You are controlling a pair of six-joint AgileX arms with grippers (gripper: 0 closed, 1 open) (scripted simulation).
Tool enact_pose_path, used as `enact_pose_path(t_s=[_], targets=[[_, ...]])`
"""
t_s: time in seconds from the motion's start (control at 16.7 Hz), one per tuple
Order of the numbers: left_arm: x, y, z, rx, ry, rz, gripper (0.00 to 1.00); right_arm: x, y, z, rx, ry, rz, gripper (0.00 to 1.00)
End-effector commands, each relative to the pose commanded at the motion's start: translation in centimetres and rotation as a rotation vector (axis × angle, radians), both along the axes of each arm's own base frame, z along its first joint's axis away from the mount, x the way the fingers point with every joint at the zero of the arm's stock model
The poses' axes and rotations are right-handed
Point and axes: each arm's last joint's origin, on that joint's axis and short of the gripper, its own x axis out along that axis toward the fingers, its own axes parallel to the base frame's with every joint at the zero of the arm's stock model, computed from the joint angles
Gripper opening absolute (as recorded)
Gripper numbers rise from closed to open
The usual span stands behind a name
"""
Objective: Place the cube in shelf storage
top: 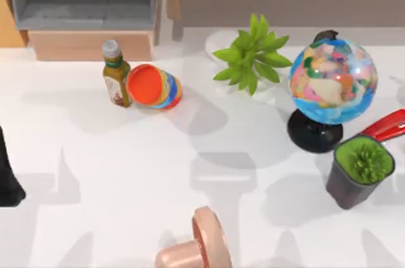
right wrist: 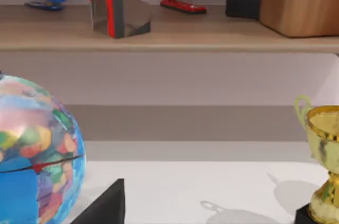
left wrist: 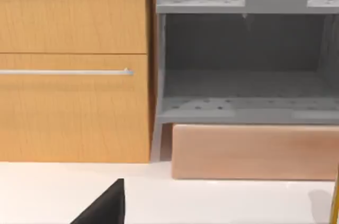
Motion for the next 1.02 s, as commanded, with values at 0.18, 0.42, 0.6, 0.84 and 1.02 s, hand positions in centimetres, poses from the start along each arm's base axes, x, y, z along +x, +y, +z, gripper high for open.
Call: enact_pose_path(t_s=[0.18,0.42,0.6,0.84,1.02], targets=[[0.0,0.0,0.1,0.006,-0.001,0.0,1.0,0.0,0.0,0.0,0.0,0.0,0.0,1.0],[0.6,0.2,2.0,0.098,-0.007,-0.002,1.0,0.0,0.0,0.0,0.0,0.0,0.0,1.0],[2.0,0.6,4.5,0.228,-0.013,-0.004,1.0,0.0,0.0,0.0,0.0,0.0,0.0,1.0],[6.0,1.7,7.9,0.456,-0.018,-0.005,1.0,0.0,0.0,0.0,0.0,0.0,0.0,1.0],[10.7,3.3,9.4,0.654,-0.019,-0.006,1.0,0.0,0.0,0.0,0.0,0.0,0.0,1.0]])
